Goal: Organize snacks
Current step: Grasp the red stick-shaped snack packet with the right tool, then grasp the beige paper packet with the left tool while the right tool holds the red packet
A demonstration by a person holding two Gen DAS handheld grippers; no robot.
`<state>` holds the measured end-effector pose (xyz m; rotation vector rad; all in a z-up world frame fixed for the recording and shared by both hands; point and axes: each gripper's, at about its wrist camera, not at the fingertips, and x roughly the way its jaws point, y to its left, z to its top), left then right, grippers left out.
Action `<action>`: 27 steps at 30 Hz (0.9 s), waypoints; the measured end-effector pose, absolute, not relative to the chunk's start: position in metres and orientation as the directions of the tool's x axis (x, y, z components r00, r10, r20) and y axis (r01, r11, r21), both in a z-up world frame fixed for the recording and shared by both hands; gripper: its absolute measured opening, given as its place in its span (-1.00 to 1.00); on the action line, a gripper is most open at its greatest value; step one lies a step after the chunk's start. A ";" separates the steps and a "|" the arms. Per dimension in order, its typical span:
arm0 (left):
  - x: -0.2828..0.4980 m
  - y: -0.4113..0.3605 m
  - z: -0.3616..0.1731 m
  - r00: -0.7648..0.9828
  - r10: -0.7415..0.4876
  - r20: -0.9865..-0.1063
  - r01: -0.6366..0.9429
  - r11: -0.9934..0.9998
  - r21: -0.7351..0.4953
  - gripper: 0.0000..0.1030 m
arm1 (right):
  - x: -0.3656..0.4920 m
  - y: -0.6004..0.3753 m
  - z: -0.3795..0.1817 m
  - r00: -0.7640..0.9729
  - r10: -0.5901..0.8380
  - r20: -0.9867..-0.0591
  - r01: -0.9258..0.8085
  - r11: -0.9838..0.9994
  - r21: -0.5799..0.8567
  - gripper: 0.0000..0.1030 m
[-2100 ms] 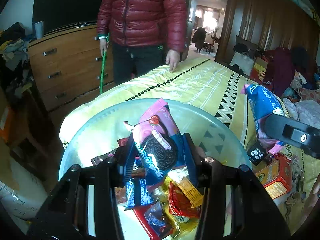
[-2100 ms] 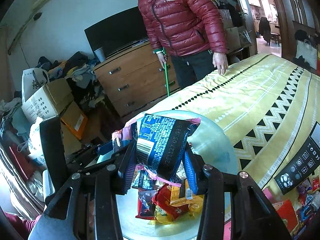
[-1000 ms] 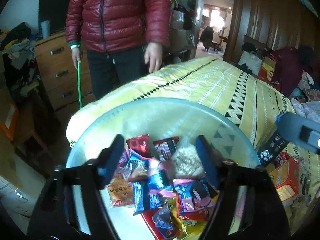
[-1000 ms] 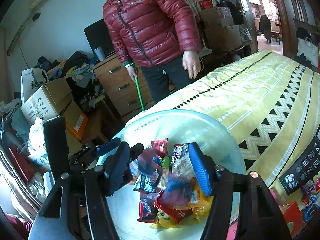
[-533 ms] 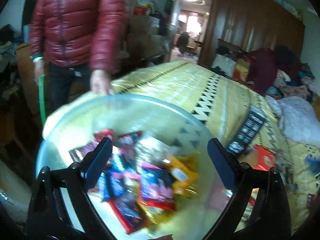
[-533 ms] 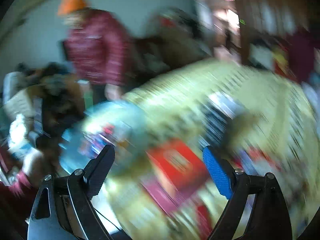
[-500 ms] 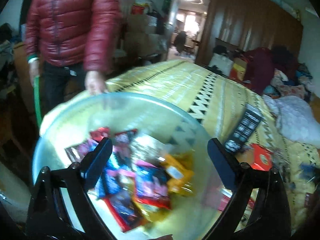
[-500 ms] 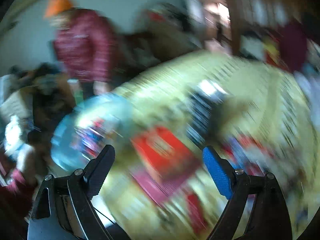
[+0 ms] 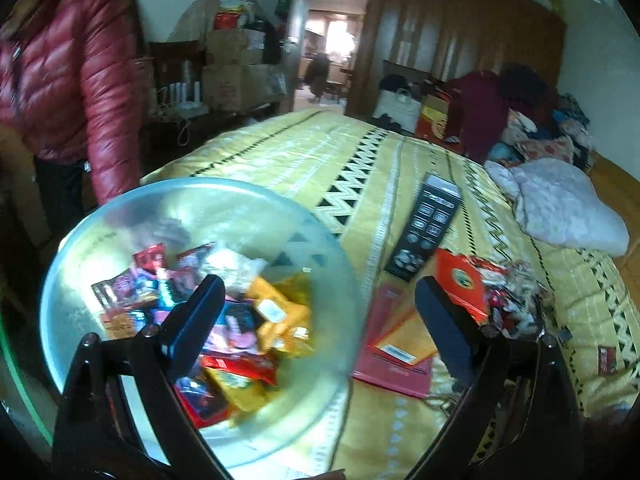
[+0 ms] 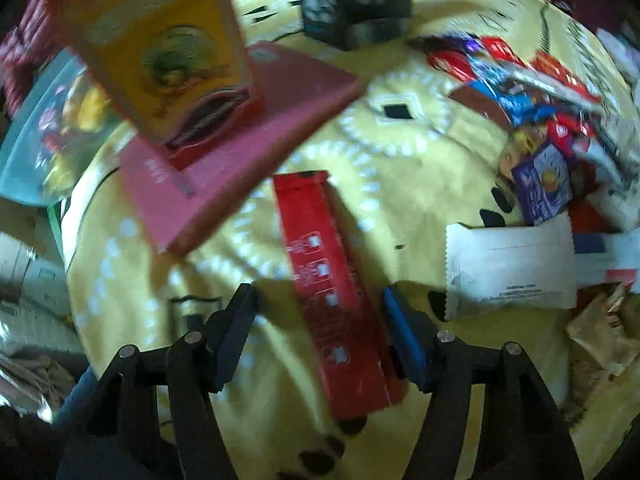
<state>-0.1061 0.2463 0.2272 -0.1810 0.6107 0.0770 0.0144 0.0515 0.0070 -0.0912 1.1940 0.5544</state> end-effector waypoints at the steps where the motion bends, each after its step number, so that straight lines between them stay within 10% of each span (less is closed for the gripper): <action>1: -0.105 0.238 0.228 0.816 0.009 -0.578 -0.110 0.984 -0.140 0.87 | 0.015 0.047 0.008 0.275 0.352 -0.895 -0.433 0.876 0.211 -0.05; 4: -0.103 0.205 0.228 0.814 -0.033 -0.581 -0.044 0.992 -0.119 0.87 | 0.006 0.031 0.018 0.314 0.372 -0.874 -0.405 0.885 0.231 -0.34; 19: -0.049 0.010 0.127 0.548 -0.415 -0.726 0.436 0.883 -0.175 0.79 | -0.089 -0.191 0.062 0.562 0.269 -0.782 -0.010 0.948 0.319 -0.36; 27: 0.004 -0.038 0.045 0.468 -0.360 -0.807 0.462 0.878 -0.123 0.81 | -0.106 -0.220 0.031 0.556 0.310 -0.771 0.041 0.916 0.398 -0.35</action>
